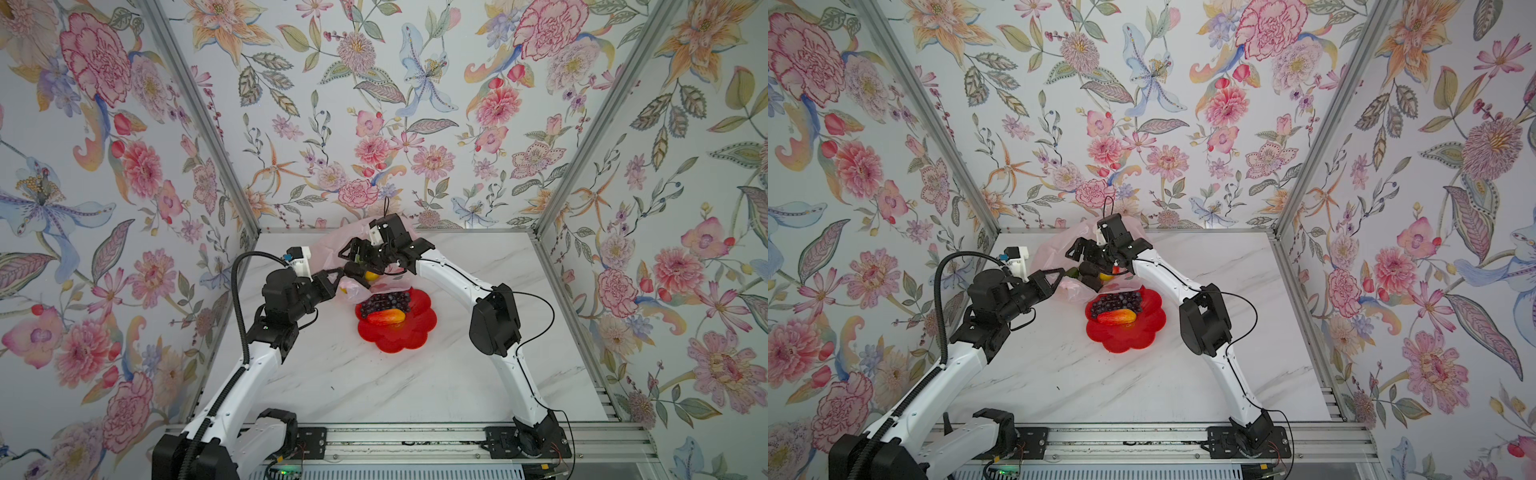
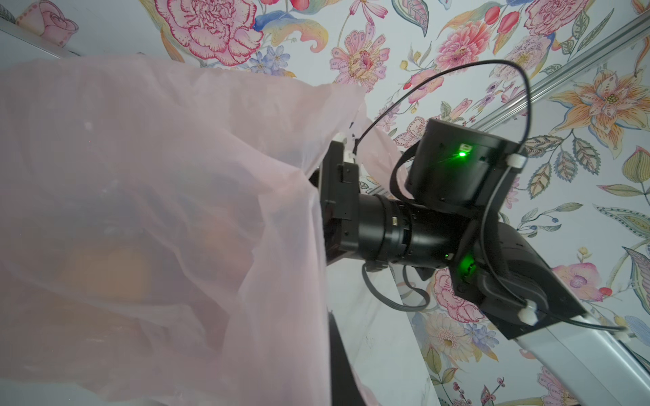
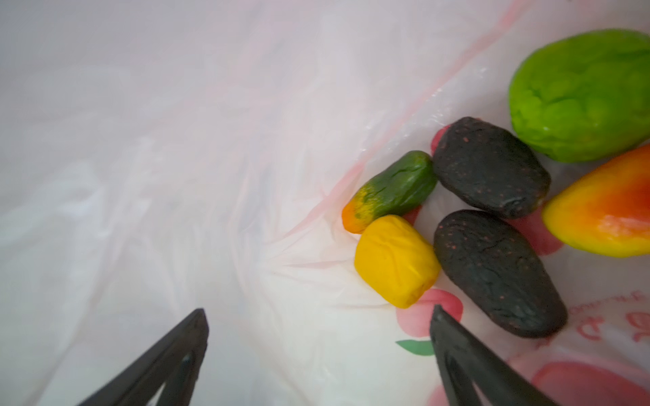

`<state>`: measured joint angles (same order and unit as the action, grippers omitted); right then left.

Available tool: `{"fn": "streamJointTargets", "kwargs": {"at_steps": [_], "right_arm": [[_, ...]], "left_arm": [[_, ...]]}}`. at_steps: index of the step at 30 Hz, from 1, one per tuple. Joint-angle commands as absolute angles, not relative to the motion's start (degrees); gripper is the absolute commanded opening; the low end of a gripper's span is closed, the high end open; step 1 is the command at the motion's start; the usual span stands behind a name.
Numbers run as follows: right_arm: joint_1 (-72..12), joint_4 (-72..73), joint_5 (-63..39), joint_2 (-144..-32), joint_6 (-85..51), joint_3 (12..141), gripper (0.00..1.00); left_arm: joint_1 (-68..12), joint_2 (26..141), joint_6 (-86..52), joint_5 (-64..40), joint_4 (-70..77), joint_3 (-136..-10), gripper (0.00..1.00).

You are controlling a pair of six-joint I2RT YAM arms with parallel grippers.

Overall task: Place the fruits into the plastic bag
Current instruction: Place the fruit in the plastic bag, then pick up the fruit from the plate.

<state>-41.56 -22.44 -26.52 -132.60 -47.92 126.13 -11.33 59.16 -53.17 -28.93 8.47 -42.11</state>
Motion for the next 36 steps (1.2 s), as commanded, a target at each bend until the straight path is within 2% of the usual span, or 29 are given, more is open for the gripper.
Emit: {"fn": "streamJointTargets", "kwargs": {"at_steps": [1, 10, 16, 21, 24, 26, 28, 33, 36], "right_arm": [[-42.4, -23.9, -25.6, -128.3, -43.4, 123.9, 0.99], [-44.0, -29.1, -16.0, -114.9, -32.5, 116.4, 0.99], [-42.3, -26.2, -7.4, -98.5, -28.3, 98.4, 0.99], [-35.1, -6.4, -21.5, -83.3, -29.2, 72.9, 0.99], [-36.0, -1.2, -20.4, -74.6, -18.0, 63.3, 0.99], [-36.7, -1.5, -21.8, -70.6, -6.4, 59.5, 0.99], [-41.0, -4.8, -22.1, -67.7, 9.2, 57.0, 0.99], [-44.8, -21.2, -18.6, -72.3, 30.7, 60.5, 0.99], [-46.7, -24.9, -15.9, -77.8, 37.3, 62.6, 0.99]], "left_arm": [[-11.6, 57.5, -51.3, -27.0, 4.4, -44.2, 0.00], [-11.0, 56.3, -51.9, -26.5, 1.6, -44.3, 0.00], [-10.5, 56.8, -49.0, -27.3, -2.3, -45.3, 0.00], [-9.8, 56.4, -46.3, -28.1, -6.3, -45.6, 0.00], [-9.8, 55.9, -45.5, -28.0, -8.2, -45.8, 0.00], [-10.0, 55.6, -45.3, -27.9, -8.8, -45.8, 0.00], [-10.4, 55.8, -44.8, -27.5, -9.8, -46.1, 0.00], [-11.2, 57.1, -42.9, -26.0, -11.8, -48.8, 0.00], [-11.4, 57.6, -42.6, -25.6, -12.1, -49.8, 0.00]]}}
